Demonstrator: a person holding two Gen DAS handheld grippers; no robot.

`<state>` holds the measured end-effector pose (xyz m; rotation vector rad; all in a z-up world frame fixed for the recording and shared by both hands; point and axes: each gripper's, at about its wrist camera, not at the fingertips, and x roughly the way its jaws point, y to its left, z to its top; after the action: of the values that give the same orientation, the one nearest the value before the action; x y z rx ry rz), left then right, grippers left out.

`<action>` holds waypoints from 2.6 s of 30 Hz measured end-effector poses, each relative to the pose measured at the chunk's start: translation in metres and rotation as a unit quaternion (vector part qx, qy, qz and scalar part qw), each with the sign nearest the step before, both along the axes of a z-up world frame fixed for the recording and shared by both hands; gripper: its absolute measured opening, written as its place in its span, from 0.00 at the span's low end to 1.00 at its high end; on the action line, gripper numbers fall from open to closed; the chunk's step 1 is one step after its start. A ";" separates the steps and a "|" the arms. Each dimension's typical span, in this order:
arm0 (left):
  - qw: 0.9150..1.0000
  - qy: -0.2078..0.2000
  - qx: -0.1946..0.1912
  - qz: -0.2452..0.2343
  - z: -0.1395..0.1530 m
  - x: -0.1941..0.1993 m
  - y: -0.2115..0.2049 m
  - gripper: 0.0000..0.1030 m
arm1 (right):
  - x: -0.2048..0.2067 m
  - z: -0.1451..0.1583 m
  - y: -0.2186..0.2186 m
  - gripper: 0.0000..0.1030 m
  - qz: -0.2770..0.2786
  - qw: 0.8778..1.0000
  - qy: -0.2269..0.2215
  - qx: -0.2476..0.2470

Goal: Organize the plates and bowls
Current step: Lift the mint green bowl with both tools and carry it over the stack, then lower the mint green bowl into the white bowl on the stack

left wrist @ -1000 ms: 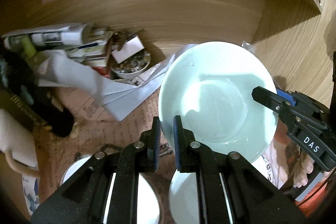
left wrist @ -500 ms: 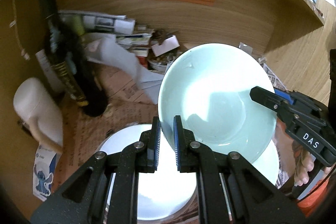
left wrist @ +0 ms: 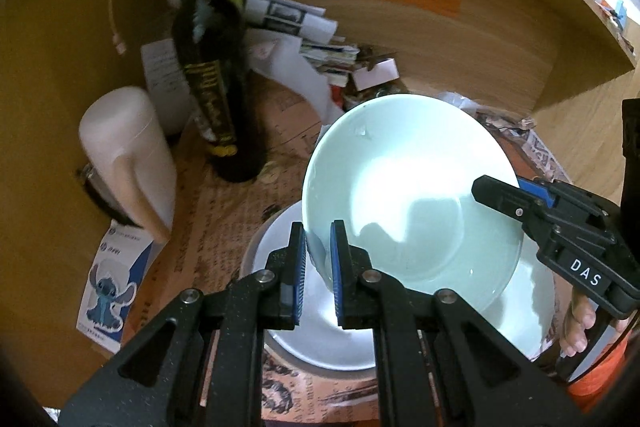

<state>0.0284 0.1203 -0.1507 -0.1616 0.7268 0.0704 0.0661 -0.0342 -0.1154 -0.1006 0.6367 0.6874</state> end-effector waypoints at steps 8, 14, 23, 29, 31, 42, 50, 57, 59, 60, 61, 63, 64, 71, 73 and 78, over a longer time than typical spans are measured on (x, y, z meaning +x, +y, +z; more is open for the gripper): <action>1.000 0.011 -0.005 0.014 -0.013 -0.013 0.013 0.10 | -0.004 -0.014 0.017 0.20 0.014 1.000 0.017 -0.016; 1.000 0.020 0.000 0.019 -0.023 -0.018 0.016 0.10 | -0.003 -0.028 0.025 0.20 0.019 0.999 0.035 -0.028; 0.999 0.021 0.020 0.026 -0.029 -0.022 0.015 0.10 | -0.003 -0.039 0.031 0.20 0.023 0.998 0.045 -0.037; 0.999 0.033 0.012 0.031 -0.040 -0.018 0.018 0.10 | -0.003 -0.040 0.034 0.20 0.024 0.998 0.037 -0.047; 0.999 0.032 0.013 0.030 -0.041 -0.018 0.019 0.10 | -0.004 -0.041 0.036 0.20 0.023 0.998 0.028 -0.053; 0.999 0.031 0.004 0.020 -0.042 -0.018 0.023 0.18 | -0.004 -0.043 0.042 0.23 0.026 0.997 0.005 -0.073; 1.000 -0.002 -0.019 0.024 -0.028 -0.025 0.033 0.41 | -0.012 -0.035 0.041 0.50 0.013 0.996 -0.048 -0.080; 0.998 -0.006 -0.050 0.029 -0.027 -0.033 0.048 0.62 | -0.004 -0.031 0.030 0.52 0.018 0.997 -0.024 -0.070; 0.997 0.002 -0.069 0.026 -0.033 -0.033 0.052 0.64 | 0.001 -0.036 0.026 0.52 0.019 0.998 -0.001 -0.066; 0.997 0.007 -0.075 0.024 -0.036 -0.033 0.053 0.64 | 0.001 -0.038 0.025 0.52 0.020 0.998 0.007 -0.064; 0.997 0.012 -0.079 0.022 -0.039 -0.032 0.054 0.64 | 0.005 -0.041 0.023 0.52 0.021 0.998 0.024 -0.062; 0.996 0.021 -0.087 0.017 -0.044 -0.031 0.054 0.64 | 0.008 -0.046 0.021 0.52 0.024 0.997 0.045 -0.056; 0.996 0.023 -0.090 0.015 -0.046 -0.031 0.054 0.64 | 0.008 -0.047 0.020 0.52 0.025 0.997 0.051 -0.056; 0.991 0.050 -0.124 -0.006 -0.060 -0.022 0.050 0.64 | 0.012 -0.053 0.020 0.52 0.030 0.994 0.089 -0.048; 0.991 0.056 -0.124 -0.014 -0.061 -0.019 0.047 0.64 | 0.013 -0.055 0.020 0.52 0.033 0.994 0.097 -0.047; 0.990 0.066 -0.121 -0.033 -0.063 -0.013 0.040 0.52 | 0.017 -0.059 0.025 0.52 0.045 0.990 0.125 -0.048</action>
<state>0.0152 0.1602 -0.2142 -0.3682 0.8708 -0.0715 0.0836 -0.0088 -0.1744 -0.1345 0.9109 0.7633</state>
